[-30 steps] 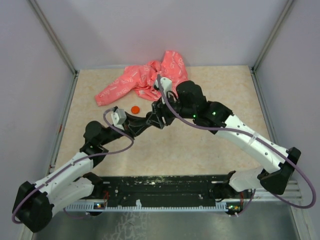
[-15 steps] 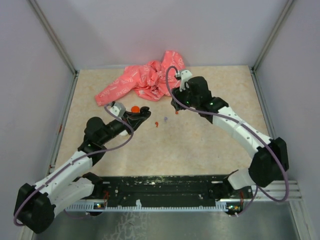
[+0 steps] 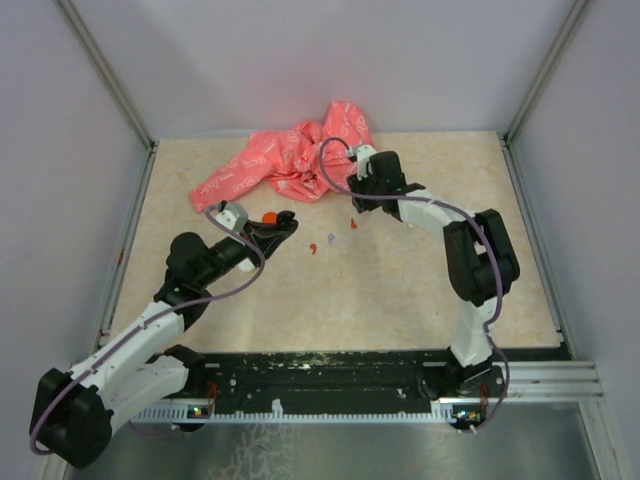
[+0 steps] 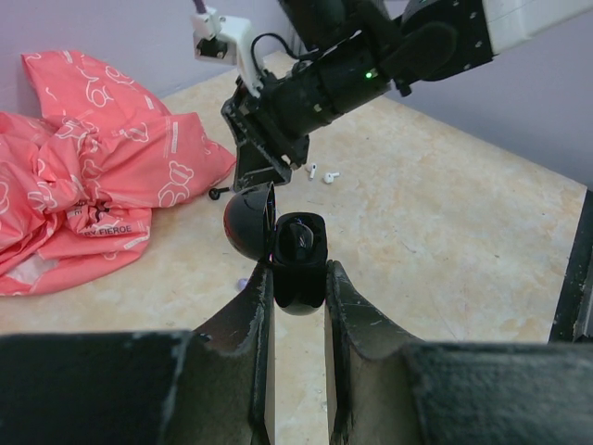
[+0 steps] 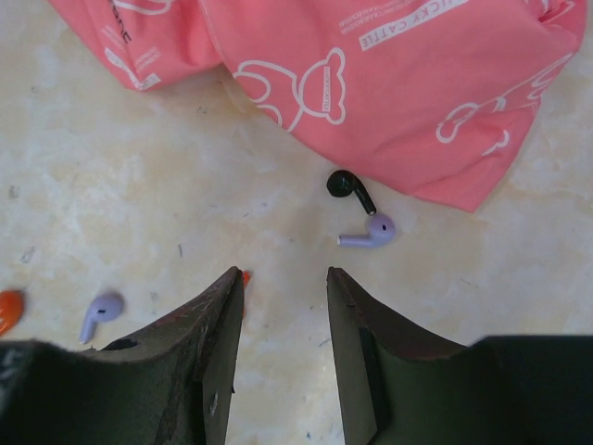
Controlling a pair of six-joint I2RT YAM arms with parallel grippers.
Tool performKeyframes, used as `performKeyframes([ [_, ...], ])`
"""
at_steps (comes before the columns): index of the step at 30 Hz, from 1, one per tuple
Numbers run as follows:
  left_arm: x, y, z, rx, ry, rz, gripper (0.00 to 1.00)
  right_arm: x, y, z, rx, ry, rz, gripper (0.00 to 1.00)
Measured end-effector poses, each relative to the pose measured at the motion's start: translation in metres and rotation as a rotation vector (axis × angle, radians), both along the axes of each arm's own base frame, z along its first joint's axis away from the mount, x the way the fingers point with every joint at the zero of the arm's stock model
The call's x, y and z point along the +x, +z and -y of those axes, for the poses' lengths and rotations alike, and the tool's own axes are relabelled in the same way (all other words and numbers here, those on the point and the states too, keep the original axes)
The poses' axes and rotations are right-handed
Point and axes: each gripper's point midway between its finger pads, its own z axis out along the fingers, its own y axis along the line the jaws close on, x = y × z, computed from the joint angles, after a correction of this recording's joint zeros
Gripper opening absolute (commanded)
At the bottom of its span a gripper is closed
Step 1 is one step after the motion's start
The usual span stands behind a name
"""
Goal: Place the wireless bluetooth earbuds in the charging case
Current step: Move the earbud to the center of the board.
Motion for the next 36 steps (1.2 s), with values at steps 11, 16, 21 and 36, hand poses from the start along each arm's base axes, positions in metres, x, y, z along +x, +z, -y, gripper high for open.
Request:
performKeyframes([
  [11,0.001,-0.004,0.001,0.007,-0.008,-0.011,0.00,0.044,-0.039,-0.005,-0.038,0.016,0.044,0.41],
  [16,0.002,-0.005,0.000,0.008,-0.005,-0.013,0.00,0.060,-0.050,-0.002,-0.050,-0.002,0.050,0.39],
  [21,0.003,-0.006,0.000,0.010,-0.005,-0.015,0.00,0.070,-0.056,-0.002,-0.055,-0.011,0.047,0.37],
  [36,0.002,-0.006,0.000,0.010,-0.013,-0.015,0.00,0.063,-0.069,0.002,-0.075,-0.023,-0.046,0.30],
])
